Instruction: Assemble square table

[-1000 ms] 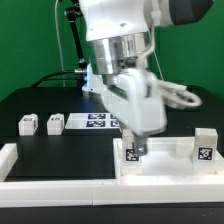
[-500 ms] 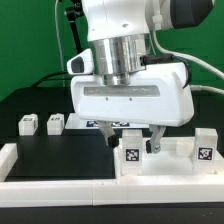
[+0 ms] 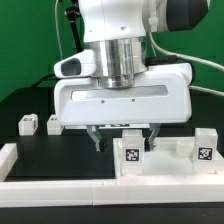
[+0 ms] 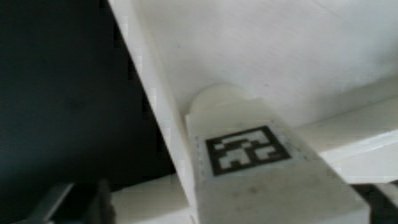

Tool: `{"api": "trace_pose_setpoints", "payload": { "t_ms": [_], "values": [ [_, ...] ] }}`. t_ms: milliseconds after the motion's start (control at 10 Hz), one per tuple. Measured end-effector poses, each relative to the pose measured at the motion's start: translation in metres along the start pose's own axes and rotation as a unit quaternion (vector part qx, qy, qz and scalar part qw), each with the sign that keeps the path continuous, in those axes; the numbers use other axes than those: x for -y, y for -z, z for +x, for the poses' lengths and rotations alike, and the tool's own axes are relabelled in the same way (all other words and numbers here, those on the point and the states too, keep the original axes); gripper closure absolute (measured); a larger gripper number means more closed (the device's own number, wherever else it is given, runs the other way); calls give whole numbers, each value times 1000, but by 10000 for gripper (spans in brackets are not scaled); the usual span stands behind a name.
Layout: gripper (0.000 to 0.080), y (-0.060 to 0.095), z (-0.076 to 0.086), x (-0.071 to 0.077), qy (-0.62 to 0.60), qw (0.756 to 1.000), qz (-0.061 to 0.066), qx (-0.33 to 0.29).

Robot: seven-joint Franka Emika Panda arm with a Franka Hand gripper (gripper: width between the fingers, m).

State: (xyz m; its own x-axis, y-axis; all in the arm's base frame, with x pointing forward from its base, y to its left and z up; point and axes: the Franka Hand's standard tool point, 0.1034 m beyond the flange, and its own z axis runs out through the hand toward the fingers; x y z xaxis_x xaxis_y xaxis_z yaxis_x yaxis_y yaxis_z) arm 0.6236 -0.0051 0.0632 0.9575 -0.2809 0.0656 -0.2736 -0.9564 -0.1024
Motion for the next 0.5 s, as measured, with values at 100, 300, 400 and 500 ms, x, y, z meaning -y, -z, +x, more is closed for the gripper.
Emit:
{"api": "trace_pose_setpoints", "payload": {
  "t_ms": [100,300,400,500],
  "values": [
    [311,0,0,0,-14,1000,1,0],
    [458,0,0,1,-87,996,2,0],
    [513,0,0,1,-129,992,2,0],
    [513,0,0,1,-157,988,2,0]
  ]
}}
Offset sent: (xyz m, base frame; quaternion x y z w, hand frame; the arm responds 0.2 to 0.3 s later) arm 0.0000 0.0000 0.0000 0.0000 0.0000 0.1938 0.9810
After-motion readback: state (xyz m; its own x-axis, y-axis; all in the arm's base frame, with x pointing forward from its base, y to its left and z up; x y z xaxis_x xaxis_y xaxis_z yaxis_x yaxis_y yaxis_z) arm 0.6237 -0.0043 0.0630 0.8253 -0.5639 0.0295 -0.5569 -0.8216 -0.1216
